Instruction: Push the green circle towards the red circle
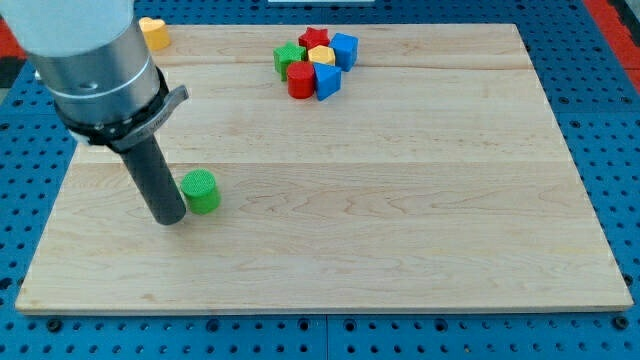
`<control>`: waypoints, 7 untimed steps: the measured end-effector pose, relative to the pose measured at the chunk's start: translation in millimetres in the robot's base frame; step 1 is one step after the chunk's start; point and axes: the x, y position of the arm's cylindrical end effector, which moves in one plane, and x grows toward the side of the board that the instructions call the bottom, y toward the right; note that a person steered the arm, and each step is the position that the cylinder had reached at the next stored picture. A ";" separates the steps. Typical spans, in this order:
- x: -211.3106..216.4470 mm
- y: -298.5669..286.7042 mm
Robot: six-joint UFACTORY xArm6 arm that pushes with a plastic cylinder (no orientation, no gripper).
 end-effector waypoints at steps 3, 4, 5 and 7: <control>-4.9 36.8; -15.2 40.5; -29.0 47.5; -62.6 71.7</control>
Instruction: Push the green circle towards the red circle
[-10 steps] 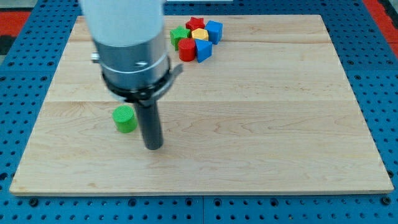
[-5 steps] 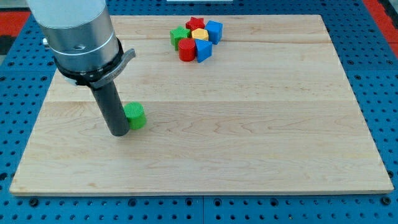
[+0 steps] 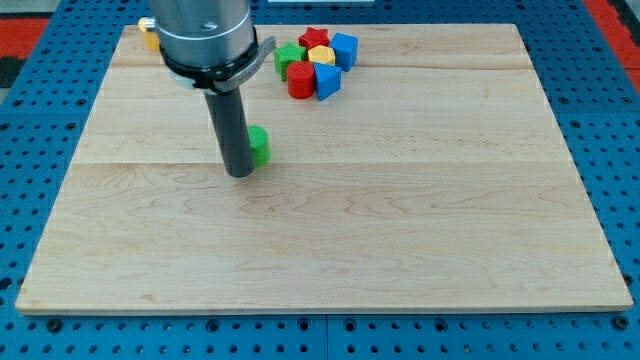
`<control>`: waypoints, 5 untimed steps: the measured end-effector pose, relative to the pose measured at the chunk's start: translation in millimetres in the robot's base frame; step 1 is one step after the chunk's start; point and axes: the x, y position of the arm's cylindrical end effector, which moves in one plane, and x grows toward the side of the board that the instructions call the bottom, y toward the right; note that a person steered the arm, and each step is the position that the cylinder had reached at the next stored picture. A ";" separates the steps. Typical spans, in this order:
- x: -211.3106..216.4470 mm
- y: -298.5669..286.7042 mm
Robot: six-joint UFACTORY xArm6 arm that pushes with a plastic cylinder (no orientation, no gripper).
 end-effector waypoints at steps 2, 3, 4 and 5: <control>-39.6 11.1; -58.7 17.7; -77.4 20.3; -95.3 20.3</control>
